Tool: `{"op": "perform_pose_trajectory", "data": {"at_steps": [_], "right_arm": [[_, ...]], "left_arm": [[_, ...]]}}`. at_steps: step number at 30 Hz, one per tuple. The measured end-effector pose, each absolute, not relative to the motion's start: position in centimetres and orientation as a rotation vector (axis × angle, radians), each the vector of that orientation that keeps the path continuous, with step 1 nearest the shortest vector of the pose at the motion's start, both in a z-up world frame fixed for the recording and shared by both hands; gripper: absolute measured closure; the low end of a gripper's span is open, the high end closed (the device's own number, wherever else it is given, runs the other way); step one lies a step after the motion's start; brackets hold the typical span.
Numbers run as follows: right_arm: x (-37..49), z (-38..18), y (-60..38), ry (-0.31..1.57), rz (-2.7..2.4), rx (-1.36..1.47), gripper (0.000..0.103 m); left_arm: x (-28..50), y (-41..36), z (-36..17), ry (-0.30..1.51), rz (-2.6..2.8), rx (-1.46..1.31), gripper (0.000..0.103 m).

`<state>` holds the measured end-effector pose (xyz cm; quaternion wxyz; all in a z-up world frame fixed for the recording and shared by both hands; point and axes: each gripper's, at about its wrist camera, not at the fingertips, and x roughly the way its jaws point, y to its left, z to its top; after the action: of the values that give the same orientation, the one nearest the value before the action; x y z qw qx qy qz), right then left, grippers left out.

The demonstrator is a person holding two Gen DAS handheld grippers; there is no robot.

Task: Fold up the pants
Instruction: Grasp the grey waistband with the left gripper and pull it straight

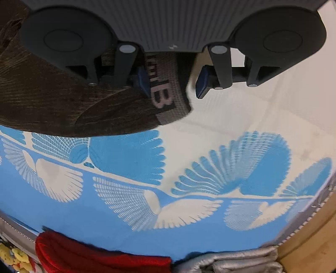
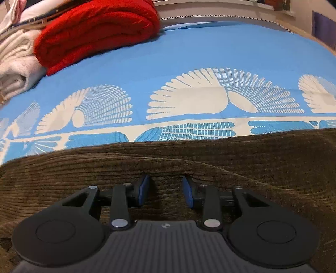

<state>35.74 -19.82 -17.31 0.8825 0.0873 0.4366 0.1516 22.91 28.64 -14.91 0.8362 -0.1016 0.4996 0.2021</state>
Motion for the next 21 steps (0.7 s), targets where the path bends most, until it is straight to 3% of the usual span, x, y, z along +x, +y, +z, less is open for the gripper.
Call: {"op": "perform_pose_trajectory", "data": {"at_steps": [4,7,9,13,21], "right_arm": [[36.5,-15.1,-24.1,0.812,0.221,0.343,0.062],[37.5,-16.3,-26.0,0.863,0.134,0.369,0.062],[38.4,-18.1,-25.6,0.953,0.102,0.288,0.063],[39.0,-18.8,-22.1,0.880,0.092,0.032,0.065],[40.1,-20.0,-21.3,0.766,0.073,-0.042,0.064]], "left_arm": [[22.2,28.7,-13.5,1.031,0.411,-0.252,0.050],[22.2,28.4,-13.5,1.037,0.398,-0.240,0.050],[22.3,28.2,-13.6,1.043,0.399,-0.232,0.050],[22.6,27.8,-13.5,1.042,0.386,-0.227,0.050],[23.4,26.0,-12.9,1.048,0.260,-0.228,0.050]]}}
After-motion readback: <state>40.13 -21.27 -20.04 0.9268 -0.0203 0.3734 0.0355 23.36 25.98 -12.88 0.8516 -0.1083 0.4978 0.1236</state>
